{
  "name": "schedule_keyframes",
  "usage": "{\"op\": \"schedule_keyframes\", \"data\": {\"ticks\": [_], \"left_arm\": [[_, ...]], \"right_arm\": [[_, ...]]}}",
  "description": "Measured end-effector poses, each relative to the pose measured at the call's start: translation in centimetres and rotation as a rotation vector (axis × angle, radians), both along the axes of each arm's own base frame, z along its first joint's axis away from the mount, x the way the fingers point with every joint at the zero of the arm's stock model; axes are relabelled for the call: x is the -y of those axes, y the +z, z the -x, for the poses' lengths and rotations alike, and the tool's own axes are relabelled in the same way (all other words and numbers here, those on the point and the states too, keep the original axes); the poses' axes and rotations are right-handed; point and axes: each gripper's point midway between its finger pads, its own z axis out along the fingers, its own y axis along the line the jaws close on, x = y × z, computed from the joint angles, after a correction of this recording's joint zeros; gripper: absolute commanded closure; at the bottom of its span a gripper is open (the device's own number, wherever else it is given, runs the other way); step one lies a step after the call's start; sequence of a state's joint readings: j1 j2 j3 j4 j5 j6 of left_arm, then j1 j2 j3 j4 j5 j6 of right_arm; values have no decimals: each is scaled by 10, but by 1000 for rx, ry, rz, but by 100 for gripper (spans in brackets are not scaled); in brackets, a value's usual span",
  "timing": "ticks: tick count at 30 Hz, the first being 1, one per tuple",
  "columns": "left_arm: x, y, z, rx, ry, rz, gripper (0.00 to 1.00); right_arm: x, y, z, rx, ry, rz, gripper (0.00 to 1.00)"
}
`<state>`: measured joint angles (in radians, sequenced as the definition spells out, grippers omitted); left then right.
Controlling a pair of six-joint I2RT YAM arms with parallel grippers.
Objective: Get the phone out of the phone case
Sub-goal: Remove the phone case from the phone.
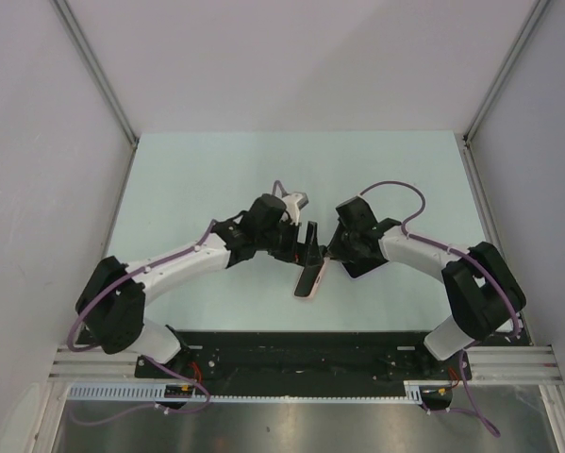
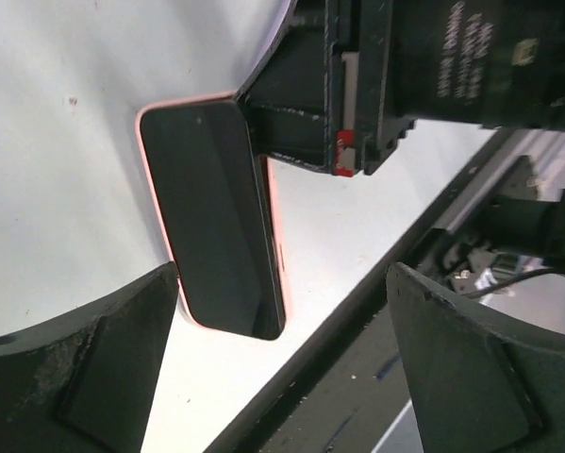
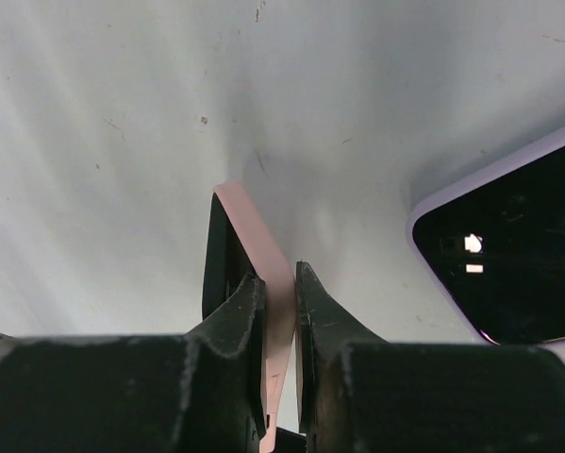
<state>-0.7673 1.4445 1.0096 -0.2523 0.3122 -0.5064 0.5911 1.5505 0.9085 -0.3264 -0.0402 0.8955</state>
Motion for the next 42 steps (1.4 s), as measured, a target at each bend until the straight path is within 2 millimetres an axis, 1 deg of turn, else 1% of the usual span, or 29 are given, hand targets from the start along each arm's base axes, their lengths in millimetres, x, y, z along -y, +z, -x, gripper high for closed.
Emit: {"op": "schedule_keyframes", "data": {"ticks": [5, 7, 9, 16, 20, 26, 29, 32, 36, 41, 42], "left_arm": [[2, -40, 5, -1, 19, -143, 12], [-1, -51, 5, 10, 32, -202, 16], [-1, -57, 2, 37, 48, -255, 17], [3, -61, -11, 124, 80, -348, 25], [0, -67, -18, 150, 104, -398, 27], [3, -69, -21, 179, 111, -430, 28], [3, -70, -20, 198, 115, -449, 31], [6, -70, -21, 237, 117, -497, 33], [8, -73, -22, 295, 123, -574, 39], [4, -83, -24, 341, 143, -675, 42], [2, -84, -24, 345, 145, -689, 44]], "right_arm": [[-5, -5, -1, -24, -7, -18, 100], [-5, -5, -1, -28, -12, -22, 100], [-6, -5, -1, -28, -12, -25, 100], [-6, -4, 0, -31, -12, -29, 100], [-6, -4, 0, -31, -12, -29, 100], [-7, -4, -1, -31, -16, -32, 100], [-7, -3, -1, -29, -16, -32, 100], [-6, -3, -2, -27, -19, -34, 100], [-6, -3, -3, -29, -20, -34, 100], [-5, -3, -3, -30, -26, -35, 100], [-4, -3, -4, -31, -29, -35, 100]]}}
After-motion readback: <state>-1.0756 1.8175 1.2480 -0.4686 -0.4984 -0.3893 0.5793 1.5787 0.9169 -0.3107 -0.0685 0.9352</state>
